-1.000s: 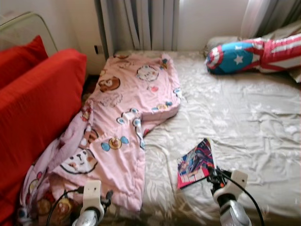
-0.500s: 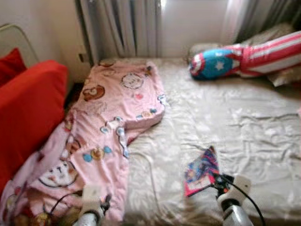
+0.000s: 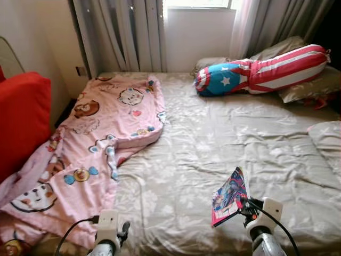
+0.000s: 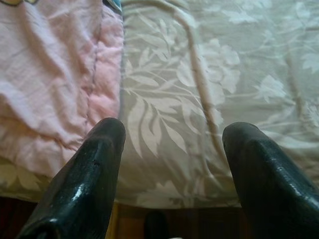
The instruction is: Clean up the room
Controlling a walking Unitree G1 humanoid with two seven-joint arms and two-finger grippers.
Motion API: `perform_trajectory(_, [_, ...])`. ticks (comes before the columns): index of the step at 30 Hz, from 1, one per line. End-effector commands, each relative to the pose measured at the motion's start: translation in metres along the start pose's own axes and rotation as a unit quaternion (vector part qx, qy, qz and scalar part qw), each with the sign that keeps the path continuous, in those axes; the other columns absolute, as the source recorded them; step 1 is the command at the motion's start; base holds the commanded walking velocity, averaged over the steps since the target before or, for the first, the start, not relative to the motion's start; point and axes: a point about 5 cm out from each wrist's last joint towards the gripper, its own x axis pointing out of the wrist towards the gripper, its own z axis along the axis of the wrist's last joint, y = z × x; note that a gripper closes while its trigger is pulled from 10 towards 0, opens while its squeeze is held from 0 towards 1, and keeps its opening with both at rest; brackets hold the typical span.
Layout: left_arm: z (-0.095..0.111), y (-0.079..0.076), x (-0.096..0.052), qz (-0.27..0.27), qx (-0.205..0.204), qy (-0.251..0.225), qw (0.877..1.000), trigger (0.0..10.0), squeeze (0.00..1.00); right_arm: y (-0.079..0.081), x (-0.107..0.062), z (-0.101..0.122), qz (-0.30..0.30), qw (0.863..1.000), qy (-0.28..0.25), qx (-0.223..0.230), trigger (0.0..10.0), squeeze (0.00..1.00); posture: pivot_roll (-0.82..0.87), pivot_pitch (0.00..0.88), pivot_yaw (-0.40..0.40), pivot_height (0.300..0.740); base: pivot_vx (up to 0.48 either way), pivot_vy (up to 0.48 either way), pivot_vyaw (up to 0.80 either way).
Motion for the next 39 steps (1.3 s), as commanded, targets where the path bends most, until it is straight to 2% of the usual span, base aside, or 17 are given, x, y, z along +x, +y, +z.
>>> perform_trajectory(1, [-0.0025, 0.0052, -0.0012, 0.007, 0.001, 0.004, 1.000, 10.0, 0.00, 0.0102, 0.0050, 0.0091, 0.022, 0.999, -0.023, -0.017, 10.0, 0.00, 0.01, 0.000, -0.046, 0.726, 0.000, -0.472, 0.43])
perform_trajectory(4, [-0.0025, 0.0058, -0.0012, 0.008, 0.001, 0.004, 1.000, 10.0, 0.00, 0.0117, 0.0051, 0.0091, 0.027, 0.999, -0.024, -0.020, 10.0, 0.00, 0.01, 0.000, -0.045, 0.726, 0.000, -0.472, 0.67])
perform_trajectory(35, [-0.0115, 0.0062, -0.0046, 0.004, 0.002, 0.021, 1.000, 10.0, 0.00, 0.0080, 0.0030, 0.0056, 0.012, 1.000, -0.018, -0.013, 10.0, 0.00, 0.01, 0.000, -0.044, 0.726, 0.000, -0.469, 0.00])
perform_trajectory(39, [-0.0120, 0.0067, -0.0048, 0.008, 0.000, 0.023, 1.000, 10.0, 0.00, 0.0079, 0.0028, 0.0052, 0.011, 1.000, -0.017, -0.013, 10.0, 0.00, 0.01, 0.000, -0.044, 0.726, 0.000, -0.137, 0.00])
